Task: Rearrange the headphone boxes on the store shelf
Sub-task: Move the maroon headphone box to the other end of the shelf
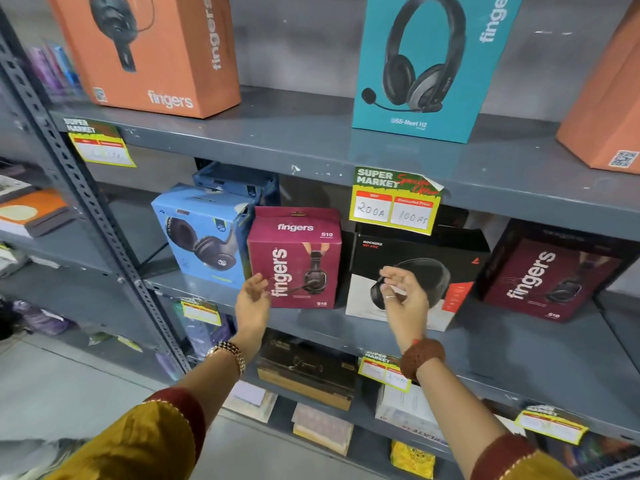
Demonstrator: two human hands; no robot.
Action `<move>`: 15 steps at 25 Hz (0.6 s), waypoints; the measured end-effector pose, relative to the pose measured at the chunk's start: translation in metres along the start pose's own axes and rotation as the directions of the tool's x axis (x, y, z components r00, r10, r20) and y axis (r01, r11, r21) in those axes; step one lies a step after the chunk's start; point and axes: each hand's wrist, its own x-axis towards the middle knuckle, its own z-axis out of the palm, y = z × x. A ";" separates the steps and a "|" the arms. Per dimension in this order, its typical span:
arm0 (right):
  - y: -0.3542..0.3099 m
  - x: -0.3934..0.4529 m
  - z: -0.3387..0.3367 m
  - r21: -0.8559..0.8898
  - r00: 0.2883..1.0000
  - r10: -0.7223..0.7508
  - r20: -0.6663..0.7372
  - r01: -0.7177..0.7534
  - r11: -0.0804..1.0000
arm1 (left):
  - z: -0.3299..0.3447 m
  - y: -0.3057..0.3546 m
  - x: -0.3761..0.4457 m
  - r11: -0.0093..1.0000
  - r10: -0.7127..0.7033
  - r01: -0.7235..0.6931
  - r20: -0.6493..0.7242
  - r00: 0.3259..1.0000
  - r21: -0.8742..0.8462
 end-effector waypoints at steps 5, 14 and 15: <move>-0.028 0.011 0.062 -0.025 0.952 0.138 0.274 -0.137 0.990 | -0.026 0.032 0.017 0.998 0.066 -0.066 0.003 0.998 -0.009; -0.037 0.020 0.085 0.020 0.930 0.173 0.323 -0.190 0.982 | -0.036 0.053 0.012 0.992 0.117 -0.125 0.234 0.965 0.016; -0.039 0.016 0.081 0.025 0.928 0.157 0.337 -0.176 0.984 | -0.039 0.053 0.004 0.991 0.129 -0.132 0.243 0.962 -0.003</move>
